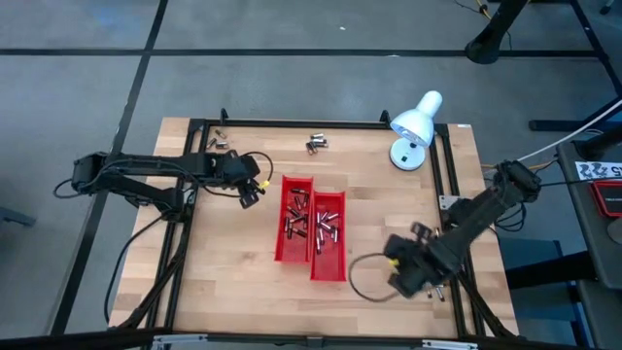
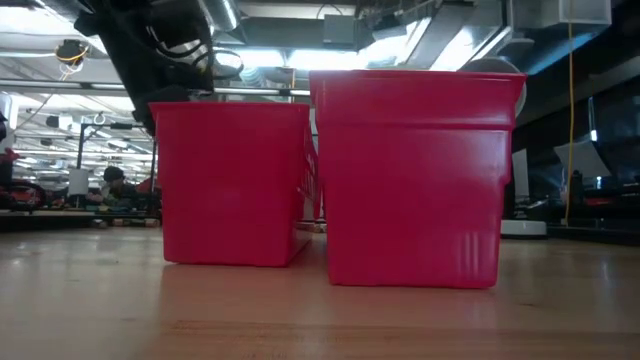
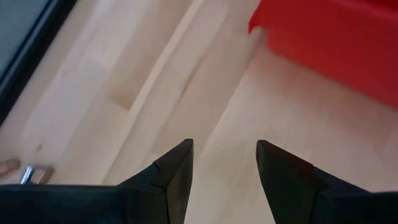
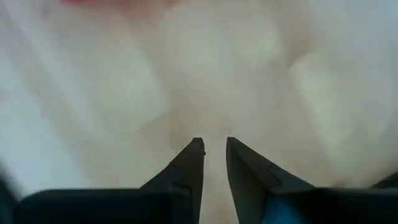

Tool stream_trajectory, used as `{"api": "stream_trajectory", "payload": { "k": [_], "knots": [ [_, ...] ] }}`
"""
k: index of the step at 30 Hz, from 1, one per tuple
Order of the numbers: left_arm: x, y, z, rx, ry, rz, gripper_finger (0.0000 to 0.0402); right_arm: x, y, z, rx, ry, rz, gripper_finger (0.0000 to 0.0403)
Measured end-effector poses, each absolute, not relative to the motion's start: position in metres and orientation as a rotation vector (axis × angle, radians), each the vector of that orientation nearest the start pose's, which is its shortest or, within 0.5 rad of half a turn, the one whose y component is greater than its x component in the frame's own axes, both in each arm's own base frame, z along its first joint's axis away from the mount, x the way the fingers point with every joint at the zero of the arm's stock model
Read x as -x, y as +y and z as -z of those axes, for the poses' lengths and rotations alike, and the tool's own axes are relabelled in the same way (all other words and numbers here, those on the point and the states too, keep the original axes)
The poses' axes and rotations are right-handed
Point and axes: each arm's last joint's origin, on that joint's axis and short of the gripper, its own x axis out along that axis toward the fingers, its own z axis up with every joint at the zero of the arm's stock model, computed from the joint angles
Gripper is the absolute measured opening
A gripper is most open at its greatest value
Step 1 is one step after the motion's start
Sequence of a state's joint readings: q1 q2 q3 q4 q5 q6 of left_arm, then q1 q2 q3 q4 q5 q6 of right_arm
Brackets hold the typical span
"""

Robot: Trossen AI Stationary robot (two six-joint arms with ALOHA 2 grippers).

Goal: Sort batteries
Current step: Put the silver battery into the right red bin

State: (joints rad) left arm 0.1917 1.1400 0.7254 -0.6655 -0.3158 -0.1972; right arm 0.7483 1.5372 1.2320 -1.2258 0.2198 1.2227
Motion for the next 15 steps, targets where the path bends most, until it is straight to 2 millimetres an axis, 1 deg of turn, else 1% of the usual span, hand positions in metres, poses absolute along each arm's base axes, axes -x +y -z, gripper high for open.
{"api": "stream_trajectory", "payload": {
  "k": [3,6,8,11,13,15],
  "knots": [
    [-0.201,0.048,-0.217,0.102,1.005,-0.531,0.0166,-0.183,0.193,-0.255,-0.404,1.359,0.476,0.0072],
    [-0.203,0.047,-0.218,0.114,0.988,-0.502,0.0166,-0.165,0.206,-0.249,-0.478,1.378,0.528,0.0072],
    [-0.203,0.047,-0.218,0.121,0.990,-0.496,0.0166,-0.151,0.212,-0.240,-0.513,1.392,0.576,0.0072],
    [-0.203,0.047,-0.218,0.126,0.992,-0.499,0.0166,-0.133,0.215,-0.222,-0.591,1.411,0.690,0.0072],
    [-0.203,0.047,-0.218,0.127,0.991,-0.499,0.0166,-0.125,0.217,-0.211,-0.645,1.431,0.732,0.0073],
    [-0.203,0.047,-0.218,0.134,0.991,-0.492,0.0166,-0.122,0.221,-0.200,-0.709,1.447,0.724,0.0081]
  ]
}}
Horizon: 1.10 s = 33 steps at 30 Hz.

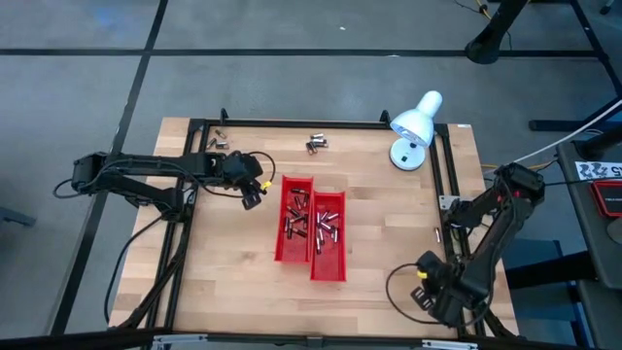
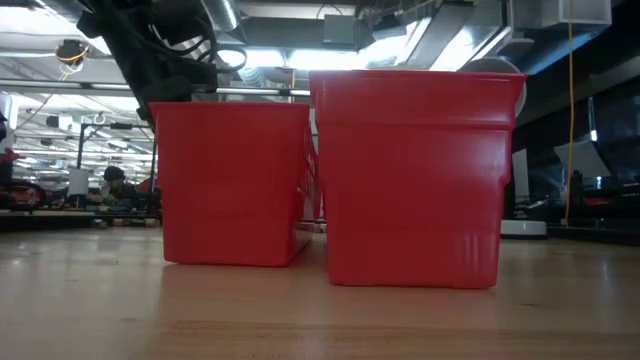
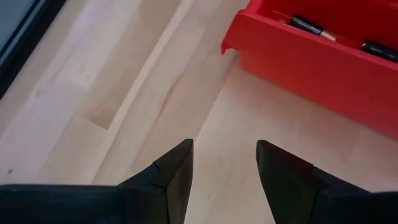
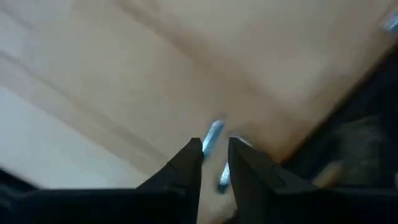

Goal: Sort batteries
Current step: Put the silver battery into the right red bin

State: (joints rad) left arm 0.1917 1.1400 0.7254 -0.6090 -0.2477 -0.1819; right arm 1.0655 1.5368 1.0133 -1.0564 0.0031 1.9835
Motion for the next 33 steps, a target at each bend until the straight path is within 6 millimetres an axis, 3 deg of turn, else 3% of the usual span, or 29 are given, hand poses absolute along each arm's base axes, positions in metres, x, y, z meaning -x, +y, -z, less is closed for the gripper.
{"api": "stream_trajectory", "payload": {
  "k": [6,11,19,23,30,33],
  "knots": [
    [-0.203,0.046,-0.218,0.153,0.987,-0.496,0.0166,-0.122,0.223,-0.175,-0.807,1.461,0.639,0.0143],
    [-0.203,0.046,-0.218,0.154,0.986,-0.495,0.0166,-0.120,0.219,-0.167,-0.802,1.462,0.644,0.0195],
    [-0.203,0.044,-0.218,0.154,0.987,-0.490,0.0166,-0.111,0.219,-0.157,-0.827,1.474,0.658,0.0208],
    [-0.203,0.045,-0.218,0.153,0.987,-0.490,0.0166,-0.106,0.221,-0.146,-0.783,1.467,0.673,0.0183],
    [-0.203,0.044,-0.218,0.155,0.986,-0.491,0.0166,-0.109,0.221,-0.137,-0.750,1.472,0.705,0.0028],
    [-0.203,0.044,-0.218,0.155,0.987,-0.492,0.0166,-0.109,0.221,-0.136,-0.746,1.475,0.704,0.0015]
  ]
}}
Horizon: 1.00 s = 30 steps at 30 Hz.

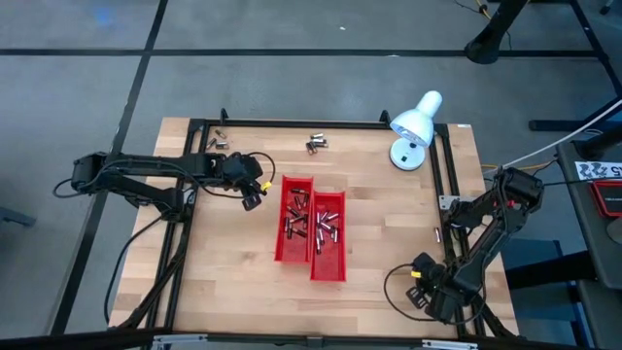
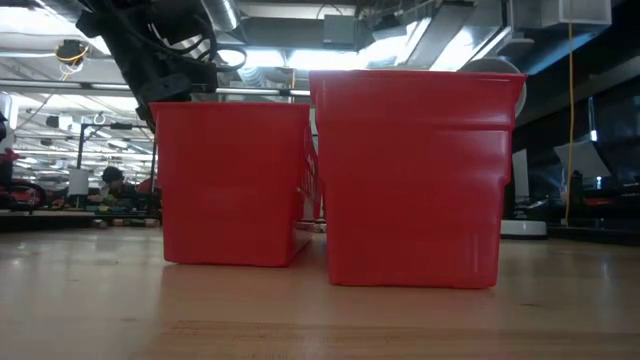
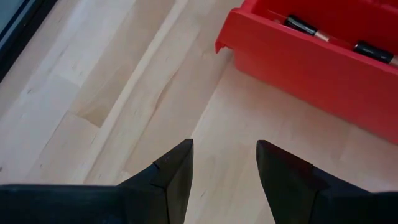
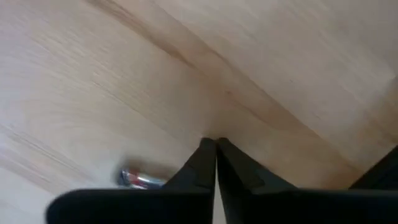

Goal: Sort batteries
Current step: Put the silver battery into the right red bin

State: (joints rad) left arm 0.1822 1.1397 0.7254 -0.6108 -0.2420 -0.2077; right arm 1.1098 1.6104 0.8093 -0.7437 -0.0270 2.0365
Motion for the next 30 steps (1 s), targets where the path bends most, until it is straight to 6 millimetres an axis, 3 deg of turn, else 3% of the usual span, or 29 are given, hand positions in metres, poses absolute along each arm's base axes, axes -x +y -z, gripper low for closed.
{"api": "stream_trajectory", "payload": {
  "k": [10,19,24,30],
  "knots": [
    [-0.204,0.045,-0.218,0.156,0.977,-0.491,0.0166,-0.134,0.206,-0.145,-0.625,1.259,0.737,0.0036],
    [-0.206,0.042,-0.219,0.156,0.959,-0.483,0.0166,-0.153,0.220,-0.183,-0.464,1.287,0.555,0.0048],
    [-0.206,0.040,-0.219,0.147,0.960,-0.469,0.0166,-0.148,0.229,-0.187,-0.473,1.385,0.487,0.0104],
    [-0.207,0.036,-0.219,0.137,0.962,-0.451,0.0166,-0.144,0.234,-0.169,-0.469,1.512,0.462,0.0190]
  ]
}}
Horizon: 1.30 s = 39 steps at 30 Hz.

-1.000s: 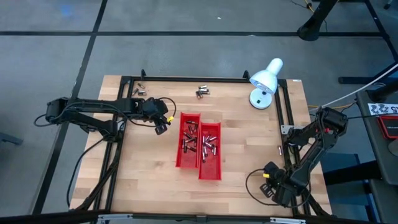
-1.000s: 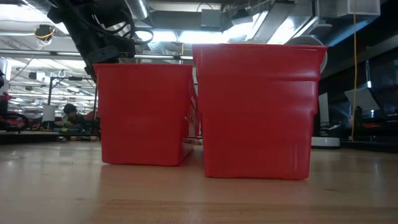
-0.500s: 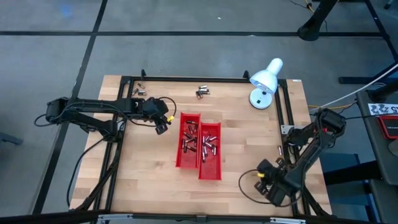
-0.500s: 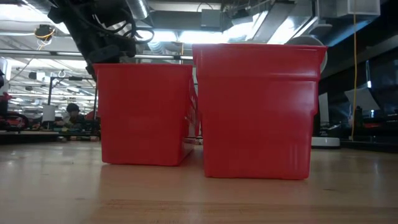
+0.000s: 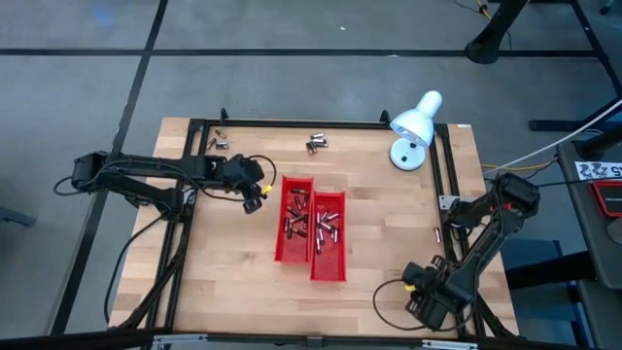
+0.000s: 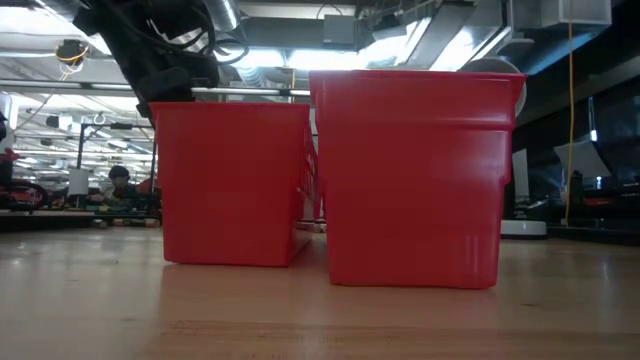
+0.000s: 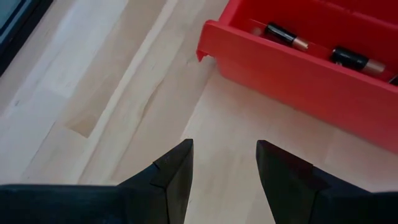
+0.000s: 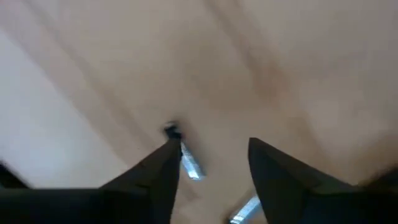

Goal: Sort batteries
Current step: Put the silver battery into the right red bin

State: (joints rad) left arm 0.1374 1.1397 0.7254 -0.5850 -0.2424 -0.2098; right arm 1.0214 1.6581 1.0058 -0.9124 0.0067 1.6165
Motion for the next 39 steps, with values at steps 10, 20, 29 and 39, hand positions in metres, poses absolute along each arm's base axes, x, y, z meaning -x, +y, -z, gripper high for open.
{"api": "stream_trajectory", "payload": {
  "k": [10,20,29,39],
  "knots": [
    [-0.207,0.035,-0.219,0.129,0.965,-0.446,0.0166,-0.150,0.246,-0.147,-0.479,1.533,0.397,0.0213],
    [-0.207,0.035,-0.219,0.132,0.964,-0.448,0.0166,-0.152,0.250,-0.124,-0.341,1.606,0.370,0.0132],
    [-0.207,0.036,-0.219,0.131,0.964,-0.449,0.0166,-0.158,0.241,-0.136,-0.349,1.508,0.374,0.0029],
    [-0.207,0.036,-0.219,0.140,0.961,-0.453,0.0166,-0.193,0.219,-0.190,-0.217,1.110,0.342,0.0013]
  ]
}}
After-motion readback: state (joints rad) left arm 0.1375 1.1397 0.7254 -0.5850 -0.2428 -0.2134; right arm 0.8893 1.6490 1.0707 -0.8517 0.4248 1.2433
